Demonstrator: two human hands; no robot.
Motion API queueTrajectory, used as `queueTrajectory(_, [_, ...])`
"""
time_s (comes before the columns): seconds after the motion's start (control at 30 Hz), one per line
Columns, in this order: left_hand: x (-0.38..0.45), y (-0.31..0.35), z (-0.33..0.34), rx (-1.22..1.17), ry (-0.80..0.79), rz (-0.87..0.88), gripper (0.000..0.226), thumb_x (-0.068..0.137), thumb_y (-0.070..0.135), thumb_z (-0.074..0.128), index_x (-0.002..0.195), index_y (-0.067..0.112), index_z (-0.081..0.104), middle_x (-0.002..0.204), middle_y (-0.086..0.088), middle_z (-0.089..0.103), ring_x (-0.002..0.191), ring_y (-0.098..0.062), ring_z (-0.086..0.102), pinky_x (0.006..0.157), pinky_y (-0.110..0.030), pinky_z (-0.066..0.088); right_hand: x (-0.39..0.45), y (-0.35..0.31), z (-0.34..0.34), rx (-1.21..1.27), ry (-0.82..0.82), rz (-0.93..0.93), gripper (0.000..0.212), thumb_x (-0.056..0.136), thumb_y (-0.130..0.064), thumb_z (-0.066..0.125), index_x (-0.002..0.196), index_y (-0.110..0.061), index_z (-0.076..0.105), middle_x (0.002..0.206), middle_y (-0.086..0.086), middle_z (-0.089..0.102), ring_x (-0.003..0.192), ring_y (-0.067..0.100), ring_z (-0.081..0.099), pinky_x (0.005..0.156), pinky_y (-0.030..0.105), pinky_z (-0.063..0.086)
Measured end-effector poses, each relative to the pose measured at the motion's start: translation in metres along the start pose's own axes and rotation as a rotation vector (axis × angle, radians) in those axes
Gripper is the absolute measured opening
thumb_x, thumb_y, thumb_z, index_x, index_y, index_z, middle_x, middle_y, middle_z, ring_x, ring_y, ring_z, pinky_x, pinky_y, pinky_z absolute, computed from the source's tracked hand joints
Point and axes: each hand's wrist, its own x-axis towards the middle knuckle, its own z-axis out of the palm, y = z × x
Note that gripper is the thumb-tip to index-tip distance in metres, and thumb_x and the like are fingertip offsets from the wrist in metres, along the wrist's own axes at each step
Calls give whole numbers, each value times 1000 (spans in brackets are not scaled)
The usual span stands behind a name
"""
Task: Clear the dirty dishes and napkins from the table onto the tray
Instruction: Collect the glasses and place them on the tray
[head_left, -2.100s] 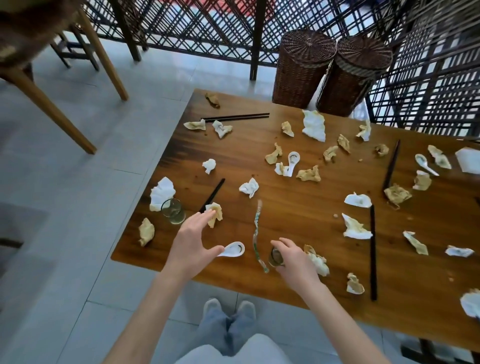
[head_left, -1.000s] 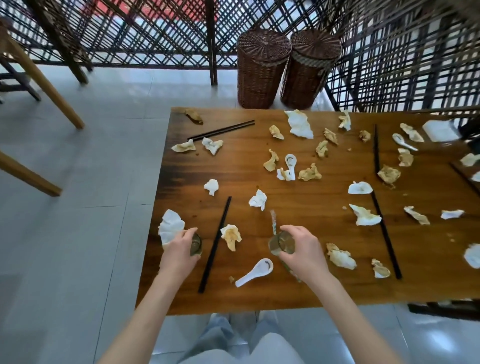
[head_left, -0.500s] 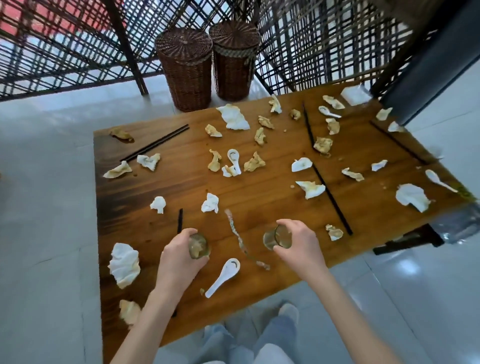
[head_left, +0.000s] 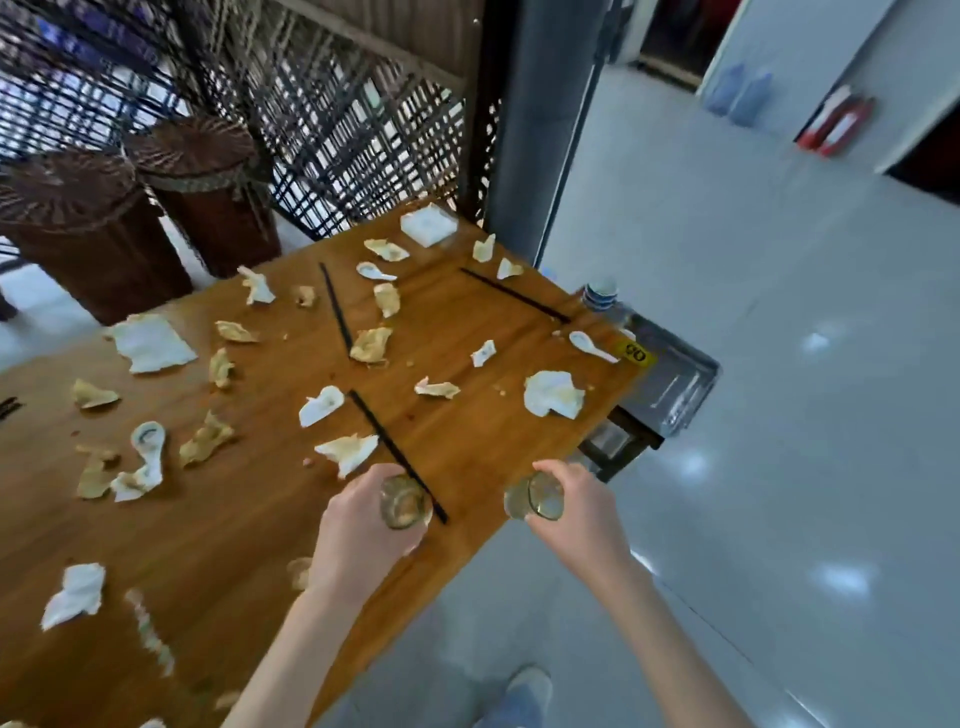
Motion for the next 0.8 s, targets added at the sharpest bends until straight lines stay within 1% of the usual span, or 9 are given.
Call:
queueTrajectory(0.17, [43, 96, 89, -26, -14, 69, 59, 59, 29, 87, 110, 29, 58, 99, 8, 61, 89, -14, 56, 77, -28, 47, 51, 91, -79, 15, 60, 43, 59, 76, -23, 76, 129, -23, 51, 128, -4, 53, 116, 13, 51, 96, 22, 38])
queueTrajectory(0.27, [69, 145, 138, -60, -31, 101, 59, 59, 25, 88, 109, 28, 59, 99, 9, 60, 87, -11, 55, 67, -14, 40, 80, 140, -116, 21, 69, 55, 57, 75, -19, 74, 128, -20, 54, 126, -2, 55, 116, 13, 51, 98, 24, 37])
queueTrajectory(0.33, [90, 175, 167, -64, -53, 120, 59, 59, 26, 88, 111, 29, 59, 102, 9, 59, 88, -9, 55, 64, -9, 37, 101, 169, -137, 25, 73, 75, 56, 74, -18, 73, 127, -21, 55, 124, -2, 56, 114, 13, 52, 97, 23, 37])
queueTrajectory(0.43, [127, 216, 207, -55, -48, 142, 58, 59, 29, 88, 110, 29, 59, 106, 8, 59, 93, -12, 54, 71, -13, 37, 139, 209, -165, 38, 80, 102, 56, 72, -16, 72, 125, -21, 56, 122, -1, 57, 111, 14, 53, 94, 20, 36])
queueTrajectory(0.53, [170, 253, 247, -23, 13, 156, 56, 57, 27, 88, 106, 26, 61, 95, 9, 55, 83, -11, 51, 64, -9, 29, 185, 246, -191, 45, 87, 120, 56, 69, -14, 72, 122, -21, 58, 117, 0, 58, 105, 17, 55, 86, 18, 35])
queueTrajectory(0.6, [201, 276, 273, -48, 24, 139, 55, 56, 24, 88, 105, 24, 62, 94, 8, 52, 81, -14, 51, 62, -13, 30, 221, 268, -208, 25, 90, 123, 55, 69, -14, 72, 122, -23, 58, 116, -1, 58, 104, 17, 55, 85, 19, 36])
queueTrajectory(0.67, [234, 296, 301, -86, 41, 136, 55, 56, 22, 88, 104, 23, 62, 94, 6, 51, 83, -15, 49, 65, -18, 33, 260, 288, -225, 18, 88, 123, 55, 70, -14, 71, 122, -24, 57, 117, -2, 57, 106, 17, 54, 85, 18, 36])
queueTrajectory(0.73, [267, 315, 328, -116, 59, 107, 55, 56, 26, 88, 104, 24, 62, 95, 7, 52, 81, -9, 45, 64, -12, 31, 300, 306, -242, 14, 64, 113, 54, 71, -15, 70, 123, -24, 56, 118, -3, 56, 106, 15, 54, 82, 15, 34])
queueTrajectory(0.8, [300, 332, 352, -133, 61, 70, 55, 57, 29, 88, 105, 25, 61, 94, 7, 53, 79, -8, 49, 63, -9, 32, 339, 322, -257, 3, 23, 95, 55, 72, -16, 71, 125, -23, 55, 121, -5, 55, 106, 13, 53, 81, 11, 31])
